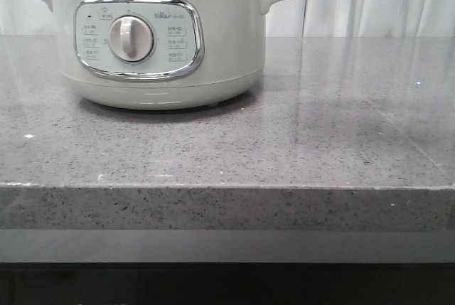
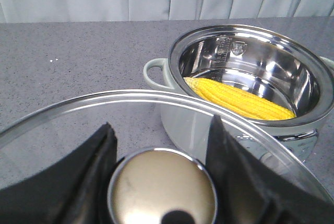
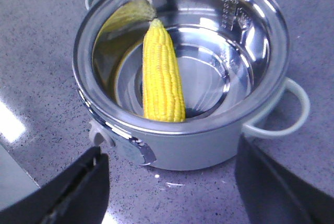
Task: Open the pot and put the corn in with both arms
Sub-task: 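Lower the corn into the pot and open the right gripper, then lower the glass lid back onto the pot with the left gripper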
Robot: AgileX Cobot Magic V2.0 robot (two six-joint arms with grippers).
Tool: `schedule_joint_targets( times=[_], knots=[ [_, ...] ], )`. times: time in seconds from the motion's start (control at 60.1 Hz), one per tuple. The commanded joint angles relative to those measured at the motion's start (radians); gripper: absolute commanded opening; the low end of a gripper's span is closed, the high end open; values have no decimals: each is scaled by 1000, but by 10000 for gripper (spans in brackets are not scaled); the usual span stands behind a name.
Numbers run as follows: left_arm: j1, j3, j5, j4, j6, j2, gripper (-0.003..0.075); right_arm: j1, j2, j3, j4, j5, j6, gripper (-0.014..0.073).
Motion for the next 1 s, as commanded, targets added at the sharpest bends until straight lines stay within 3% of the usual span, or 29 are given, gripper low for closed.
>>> schedule_joint_targets(
  times=[0.0,0.333,0.565,0.782,0.981],
  knots=[
    [4,-38,-148,-17,-7,-9,239,0,-145,112,-7,-173,-13,530],
    [4,-38,-154,-17,-7,-7,239,0,-469,493,-7,-309,-13,530],
    [-3,-47,-221,-102,7,47,239,0,-568,575,-7,-318,-13,530],
    [-118,-103,-281,-155,32,154,239,0,-572,575,-7,-301,-13,530],
    [-277,-129,-507,-155,32,290,239,0,-572,575,-7,-302,-13,530]
  ],
)
